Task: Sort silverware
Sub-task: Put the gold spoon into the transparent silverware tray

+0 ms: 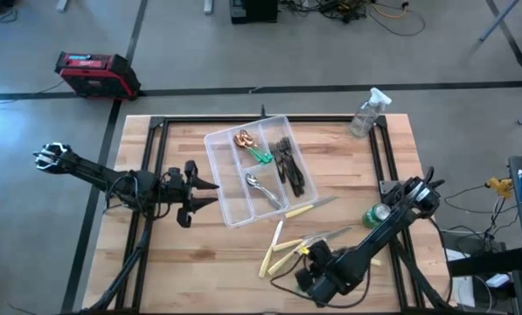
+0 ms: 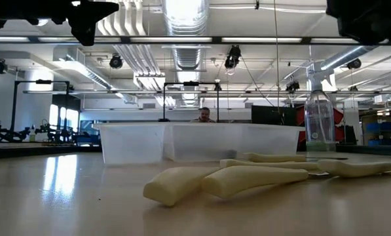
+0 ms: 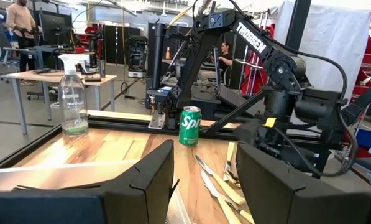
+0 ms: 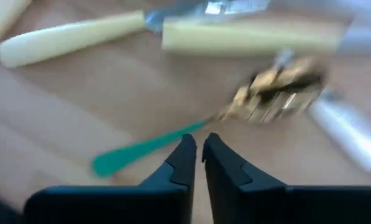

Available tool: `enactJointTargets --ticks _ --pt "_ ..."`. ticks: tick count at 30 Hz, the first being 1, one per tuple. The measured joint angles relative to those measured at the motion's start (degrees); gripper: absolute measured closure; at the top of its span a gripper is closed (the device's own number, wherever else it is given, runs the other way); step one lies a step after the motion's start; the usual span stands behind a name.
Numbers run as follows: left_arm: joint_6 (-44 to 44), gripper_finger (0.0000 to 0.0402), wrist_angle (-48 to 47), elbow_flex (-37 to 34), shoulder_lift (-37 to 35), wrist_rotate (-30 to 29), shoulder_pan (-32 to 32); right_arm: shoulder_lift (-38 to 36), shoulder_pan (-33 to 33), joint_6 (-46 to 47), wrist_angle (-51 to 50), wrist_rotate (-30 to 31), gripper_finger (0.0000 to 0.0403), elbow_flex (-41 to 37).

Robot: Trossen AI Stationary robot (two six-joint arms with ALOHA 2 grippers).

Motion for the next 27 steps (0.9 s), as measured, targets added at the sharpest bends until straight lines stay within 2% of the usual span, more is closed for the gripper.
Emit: enactJointTargets --ticks 6,9,13,16,20,24,27 --pt "0.0 0.0244 -1.4 0.0 0.2 0.0 0.0 0.8 0.3 10.3 1.2 0.5 0.0282 -0.9" --pt "0.0 0.0244 -1.6 0.0 0.3 0.0 0.0 1.3 0.3 14.7 1.3 -1.7 0.0233 -1.6" --pt "0.5 0.0244 -2.3 0.0 0.3 0.0 0.0 2.7 -0.5 20.1 1.3 -2.9 0.0197 -2.7" --pt "0.5 0.0244 -3.0 0.0 0.2 0.0 0.0 3.4 -1.5 19.7 3.9 -2.9 0.0197 -3.4" --pt "0.4 0.0244 -3.6 0.0 0.2 0.0 0.0 4.4 -2.8 13.8 8.2 -3.6 0.0221 -3.6" --pt "-0.2 0.0244 -4.2 0.0 0.2 0.5 0.0 5.2 -3.4 7.0 7.2 -6.1 0.026 -3.6" --pt "-0.4 0.0244 -4.1 0.0 0.2 0.6 -0.1 5.2 -3.5 5.7 4.5 -6.4 0.0303 -3.9"
